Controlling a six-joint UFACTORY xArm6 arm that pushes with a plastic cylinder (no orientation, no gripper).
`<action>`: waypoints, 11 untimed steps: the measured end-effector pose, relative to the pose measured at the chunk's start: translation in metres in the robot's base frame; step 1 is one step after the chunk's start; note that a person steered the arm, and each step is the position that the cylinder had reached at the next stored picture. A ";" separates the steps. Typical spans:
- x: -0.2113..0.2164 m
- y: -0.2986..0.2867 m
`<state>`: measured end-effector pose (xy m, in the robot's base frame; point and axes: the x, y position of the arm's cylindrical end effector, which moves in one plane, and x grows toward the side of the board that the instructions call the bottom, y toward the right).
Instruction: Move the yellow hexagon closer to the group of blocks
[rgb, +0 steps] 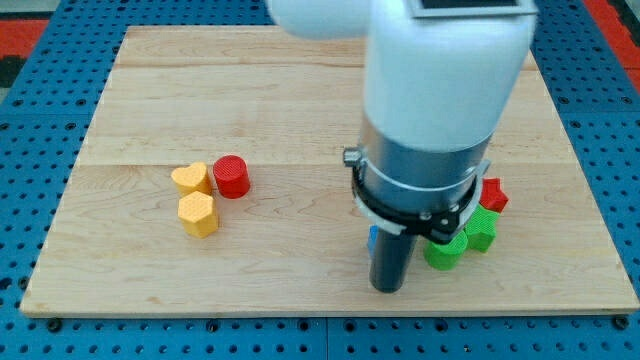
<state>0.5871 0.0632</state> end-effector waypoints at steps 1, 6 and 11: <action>0.013 -0.019; -0.056 -0.222; -0.102 -0.010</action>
